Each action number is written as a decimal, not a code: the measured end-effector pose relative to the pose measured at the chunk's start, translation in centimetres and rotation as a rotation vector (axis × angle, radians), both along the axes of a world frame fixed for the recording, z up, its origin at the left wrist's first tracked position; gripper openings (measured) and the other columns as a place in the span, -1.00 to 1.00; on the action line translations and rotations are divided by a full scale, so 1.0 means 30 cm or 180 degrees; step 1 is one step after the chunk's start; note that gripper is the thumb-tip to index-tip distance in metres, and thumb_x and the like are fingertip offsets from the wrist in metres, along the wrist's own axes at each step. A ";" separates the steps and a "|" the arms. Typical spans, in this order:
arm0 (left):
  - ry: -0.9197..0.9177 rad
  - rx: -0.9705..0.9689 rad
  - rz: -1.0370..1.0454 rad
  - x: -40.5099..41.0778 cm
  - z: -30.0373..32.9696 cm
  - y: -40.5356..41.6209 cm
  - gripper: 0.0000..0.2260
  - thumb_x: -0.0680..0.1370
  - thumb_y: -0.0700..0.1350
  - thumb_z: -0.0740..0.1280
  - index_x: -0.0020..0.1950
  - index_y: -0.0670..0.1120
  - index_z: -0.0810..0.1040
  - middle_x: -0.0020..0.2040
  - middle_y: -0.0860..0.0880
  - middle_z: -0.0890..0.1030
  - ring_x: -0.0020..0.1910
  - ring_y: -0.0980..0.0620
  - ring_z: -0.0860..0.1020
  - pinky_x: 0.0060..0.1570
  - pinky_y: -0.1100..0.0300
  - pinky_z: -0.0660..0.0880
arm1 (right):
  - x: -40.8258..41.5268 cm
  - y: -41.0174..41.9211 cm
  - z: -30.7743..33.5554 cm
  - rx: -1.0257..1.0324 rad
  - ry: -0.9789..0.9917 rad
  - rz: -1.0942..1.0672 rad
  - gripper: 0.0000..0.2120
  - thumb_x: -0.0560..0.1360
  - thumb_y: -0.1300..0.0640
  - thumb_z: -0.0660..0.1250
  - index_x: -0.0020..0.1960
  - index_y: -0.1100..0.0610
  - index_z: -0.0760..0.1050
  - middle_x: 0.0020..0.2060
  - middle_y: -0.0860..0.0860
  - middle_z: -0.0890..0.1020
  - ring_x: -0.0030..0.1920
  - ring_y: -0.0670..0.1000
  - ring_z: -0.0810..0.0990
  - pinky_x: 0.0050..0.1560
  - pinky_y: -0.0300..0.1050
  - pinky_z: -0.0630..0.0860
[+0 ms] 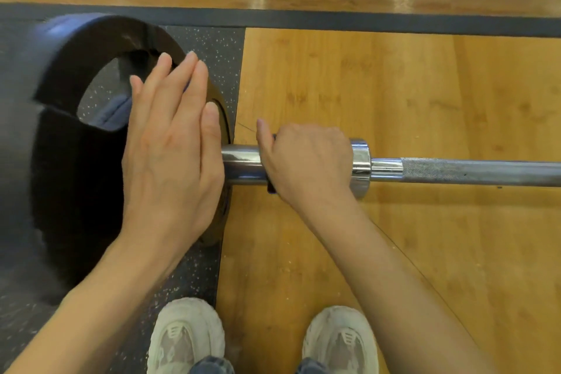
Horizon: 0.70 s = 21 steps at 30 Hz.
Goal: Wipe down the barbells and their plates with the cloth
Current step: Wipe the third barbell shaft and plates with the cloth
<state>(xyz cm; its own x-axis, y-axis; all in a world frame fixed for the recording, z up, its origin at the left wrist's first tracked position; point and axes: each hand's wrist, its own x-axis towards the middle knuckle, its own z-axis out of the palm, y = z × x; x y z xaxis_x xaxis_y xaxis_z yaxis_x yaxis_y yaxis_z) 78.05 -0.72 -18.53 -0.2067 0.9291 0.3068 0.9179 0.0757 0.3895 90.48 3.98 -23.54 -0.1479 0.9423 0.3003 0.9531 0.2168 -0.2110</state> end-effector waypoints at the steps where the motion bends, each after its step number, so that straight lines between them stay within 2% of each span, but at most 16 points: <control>1: -0.0003 -0.0028 0.0015 -0.005 0.003 0.018 -0.56 0.72 -0.09 -0.01 0.54 -0.26 0.31 0.54 -0.15 0.34 0.59 -0.07 0.15 0.54 0.30 -0.20 | 0.003 -0.007 -0.011 0.0028 0.0142 0.0036 -0.54 0.60 -0.07 0.25 -0.41 0.12 0.53 -0.51 0.06 0.52 -0.44 0.06 0.28 -0.29 -0.09 0.25; 2: -0.0016 -0.0055 0.0011 -0.009 0.010 0.033 -0.56 0.72 -0.09 -0.01 0.55 -0.25 0.30 0.55 -0.14 0.33 0.60 -0.05 0.13 0.54 0.31 -0.21 | 0.006 -0.044 -0.037 0.0036 0.0266 0.0148 -0.61 0.64 -0.05 0.22 -0.24 0.13 0.60 -0.34 0.09 0.61 -0.33 0.08 0.42 -0.16 -0.03 0.39; 3: -0.0021 -0.0069 -0.0030 -0.010 0.018 0.046 -0.55 0.73 -0.08 -0.02 0.56 -0.25 0.29 0.56 -0.13 0.31 0.60 -0.04 0.10 0.54 0.30 -0.22 | 0.016 -0.097 -0.064 0.0057 0.0318 0.0307 -0.67 0.66 -0.02 0.18 0.02 0.16 0.63 -0.09 0.11 0.67 -0.09 0.11 0.56 0.13 0.04 0.46; 4: -0.0007 -0.0078 -0.0116 -0.010 0.029 0.053 -0.55 0.73 -0.07 -0.02 0.56 -0.25 0.27 0.57 -0.13 0.29 0.61 -0.04 0.08 0.55 0.27 -0.21 | 0.031 -0.156 -0.084 0.0056 0.0372 0.0459 -0.67 0.68 0.01 0.16 0.26 0.17 0.56 0.17 0.12 0.63 0.22 0.14 0.54 0.42 0.10 0.33; 5: 0.0037 -0.0072 -0.0221 -0.009 0.043 0.050 -0.55 0.73 -0.08 -0.02 0.57 -0.26 0.26 0.58 -0.13 0.27 0.62 -0.05 0.07 0.56 0.24 -0.20 | 0.048 -0.202 -0.094 0.0089 0.0406 0.0606 -0.62 0.68 0.04 0.14 0.41 0.18 0.46 0.34 0.12 0.54 0.42 0.14 0.42 0.55 0.14 0.16; 6: 0.0106 -0.0028 -0.0321 -0.008 0.059 0.042 -0.55 0.73 -0.09 -0.02 0.56 -0.27 0.26 0.58 -0.13 0.26 0.62 -0.06 0.06 0.58 0.20 -0.18 | 0.057 -0.207 -0.097 0.0103 0.0435 0.0694 -0.59 0.68 0.06 0.13 0.47 0.17 0.40 0.41 0.11 0.49 0.48 0.15 0.35 0.59 0.15 0.07; 8: 0.0226 0.0129 -0.0413 -0.014 0.094 0.009 -0.58 0.72 -0.14 0.01 0.55 -0.28 0.28 0.57 -0.13 0.27 0.61 -0.08 0.08 0.59 0.16 -0.16 | 0.021 -0.135 -0.082 -0.0039 0.0415 0.0778 -0.62 0.67 0.06 0.10 0.41 0.15 0.46 0.31 0.08 0.56 0.41 0.15 0.43 0.57 0.16 0.10; 11: 0.0216 0.0354 -0.0313 -0.030 0.141 -0.037 -0.60 0.71 -0.21 0.04 0.53 -0.31 0.30 0.54 -0.07 0.25 0.59 -0.09 0.10 0.60 0.07 -0.09 | -0.091 -0.044 -0.026 -0.0191 0.0398 0.0650 -0.70 0.65 0.06 0.09 0.12 0.13 0.56 -0.03 0.07 0.64 0.06 0.15 0.59 0.42 0.20 0.35; 12: 0.0219 0.0378 -0.0308 -0.030 0.156 -0.049 -0.60 0.70 -0.22 0.05 0.52 -0.32 0.30 0.53 -0.07 0.24 0.59 -0.11 0.10 0.60 0.07 -0.08 | -0.108 -0.050 -0.025 -0.0182 0.0443 0.0660 -0.71 0.65 0.07 0.10 0.11 0.15 0.56 -0.03 0.08 0.64 0.05 0.16 0.60 0.41 0.21 0.36; 13: 0.0262 0.0389 -0.0326 -0.030 0.169 -0.063 -0.61 0.70 -0.24 0.06 0.52 -0.32 0.30 0.52 -0.07 0.24 0.58 -0.12 0.11 0.60 0.07 -0.09 | -0.112 -0.083 -0.041 -0.0150 0.0399 0.0720 -0.70 0.64 0.10 0.12 0.20 0.18 0.55 0.08 0.11 0.64 0.16 0.19 0.58 0.45 0.22 0.32; 15: 0.0468 0.0506 -0.0289 -0.048 0.187 -0.086 -0.61 0.69 -0.26 0.06 0.52 -0.31 0.30 0.53 -0.07 0.24 0.58 -0.12 0.12 0.61 -0.02 -0.06 | -0.085 -0.179 -0.087 -0.0047 0.0249 0.1008 -0.56 0.63 0.18 0.16 0.49 0.23 0.38 0.42 0.15 0.48 0.48 0.20 0.38 0.56 0.20 0.13; 17: 0.0644 0.0513 -0.0063 -0.089 0.190 -0.110 -0.60 0.69 -0.26 0.06 0.54 -0.29 0.28 0.54 -0.02 0.21 0.60 -0.10 0.11 0.57 -0.19 0.03 | -0.042 -0.205 -0.113 0.0108 0.0120 0.1296 -0.47 0.62 0.20 0.20 0.57 0.23 0.26 0.52 0.14 0.35 0.55 0.17 0.26 0.59 0.16 0.05; 19: 0.0598 0.0448 0.0223 -0.136 0.178 -0.121 -0.60 0.71 -0.25 0.05 0.56 -0.27 0.27 0.54 0.02 0.20 0.60 -0.09 0.11 0.54 -0.25 0.07 | -0.051 -0.127 -0.096 0.0031 0.0193 0.1363 -0.58 0.65 0.16 0.13 0.47 0.25 0.41 0.38 0.16 0.52 0.43 0.19 0.45 0.52 0.15 0.22; 21: 0.0463 0.0373 0.0409 -0.161 0.163 -0.128 -0.61 0.72 -0.23 0.04 0.55 -0.27 0.29 0.53 0.03 0.22 0.60 -0.06 0.12 0.54 -0.25 0.07 | -0.103 -0.052 -0.058 -0.0178 0.0532 0.1067 -0.65 0.66 0.13 0.07 0.18 0.22 0.58 0.02 0.13 0.67 0.07 0.20 0.63 0.25 0.12 0.46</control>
<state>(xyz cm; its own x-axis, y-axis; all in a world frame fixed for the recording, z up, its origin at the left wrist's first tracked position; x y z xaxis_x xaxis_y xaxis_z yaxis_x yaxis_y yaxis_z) 73.22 -4.55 -13.63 -0.2669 0.8542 0.4463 0.9508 0.1578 0.2666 87.40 2.42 -25.27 -0.4043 0.8655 0.2958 0.7826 0.4947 -0.3780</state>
